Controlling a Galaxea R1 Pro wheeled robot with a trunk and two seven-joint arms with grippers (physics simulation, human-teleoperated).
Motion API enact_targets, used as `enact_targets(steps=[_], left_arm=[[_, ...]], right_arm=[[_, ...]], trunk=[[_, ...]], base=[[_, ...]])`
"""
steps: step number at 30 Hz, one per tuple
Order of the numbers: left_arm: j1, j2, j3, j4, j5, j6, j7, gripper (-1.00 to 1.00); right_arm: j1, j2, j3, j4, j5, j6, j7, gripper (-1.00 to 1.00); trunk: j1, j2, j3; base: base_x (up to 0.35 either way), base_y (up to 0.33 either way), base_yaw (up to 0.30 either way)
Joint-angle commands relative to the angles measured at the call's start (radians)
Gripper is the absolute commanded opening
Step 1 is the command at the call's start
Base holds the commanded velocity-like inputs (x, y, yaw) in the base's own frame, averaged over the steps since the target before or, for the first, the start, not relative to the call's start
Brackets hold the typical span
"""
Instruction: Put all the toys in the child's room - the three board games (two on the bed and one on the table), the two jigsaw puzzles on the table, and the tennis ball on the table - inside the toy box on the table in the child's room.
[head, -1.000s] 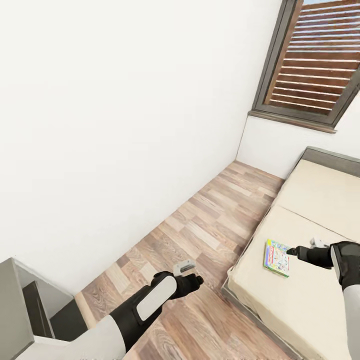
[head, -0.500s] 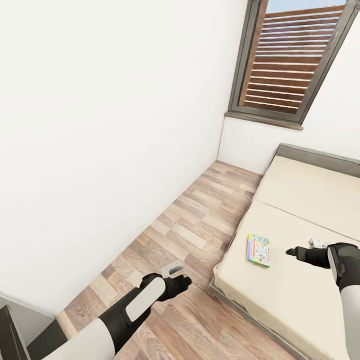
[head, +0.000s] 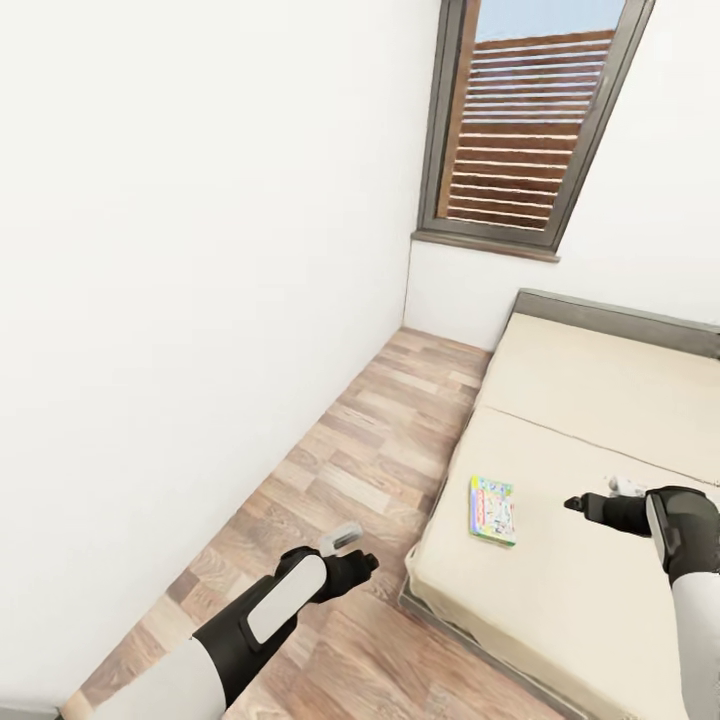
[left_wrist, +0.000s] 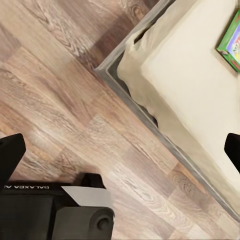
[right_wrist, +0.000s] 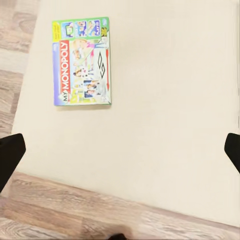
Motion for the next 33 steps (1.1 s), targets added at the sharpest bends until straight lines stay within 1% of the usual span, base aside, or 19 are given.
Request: enact_targets(steps=[1,12,19,22,23,26,27,30,32,33], left_arm=[[-0.001,0.002,-0.002,-0.001,0.007,0.0,0.007,1.0],[-0.001,0.01,-0.001,-0.001,0.007,0.0,0.007,1.0],[-0.001,0.014,-0.001,0.0,0.005,0.0,0.007,1.0],[0.0,0.023,-0.001,-0.001,0.007,0.0,0.008,1.0],[0.002,0.029,-0.001,-0.001,0.008,0.0,0.009,1.0],[0.003,0.035,-0.001,-0.001,0.008,0.0,0.009,1.0],[0.004,0.038,-0.001,-0.001,0.008,0.0,0.01,1.0],[0.004,0.044,-0.001,0.0,0.006,0.0,0.013,1.0],[0.005,0.063,-0.001,0.005,0.007,0.0,0.012,1.0],[0.006,0.066,-0.001,0.005,0.007,0.0,0.012,1.0]], right_arm=[[0.0,0.004,-0.003,-0.006,0.011,0.003,0.01,1.0],[0.001,0.012,-0.003,-0.013,0.015,0.003,0.009,1.0],[0.001,0.012,-0.003,-0.01,0.013,0.003,0.008,1.0],[0.002,0.012,-0.003,-0.007,0.011,0.003,0.009,1.0],[0.002,0.016,-0.003,-0.005,0.011,0.003,0.01,1.0],[0.004,0.03,-0.003,-0.001,0.013,0.004,0.019,1.0],[0.011,0.039,-0.003,0.004,0.014,0.002,0.033,1.0],[0.031,0.049,-0.002,0.024,0.015,-0.033,0.054,1.0],[0.053,0.066,-0.001,0.077,0.015,-0.139,0.07,1.0],[0.056,0.071,-0.001,0.091,0.015,-0.161,0.073,1.0]], trunk=[[0.001,-0.002,-0.001],[0.001,-0.002,0.014],[0.001,-0.002,0.024],[0.001,-0.002,0.028],[0.001,-0.002,0.029],[0.001,-0.002,0.032],[0.001,-0.002,0.032],[0.001,-0.002,0.033],[0.001,-0.002,0.033],[0.001,-0.002,0.033]], base=[[0.026,0.0,-0.202],[0.037,0.0,-0.2],[0.272,0.0,-0.199],[0.333,0.0,-0.199],[0.337,0.0,-0.186],[0.339,0.0,-0.132],[0.34,0.0,-0.067],[0.341,0.0,-0.043],[0.341,-0.023,-0.018],[0.341,-0.036,-0.011]])
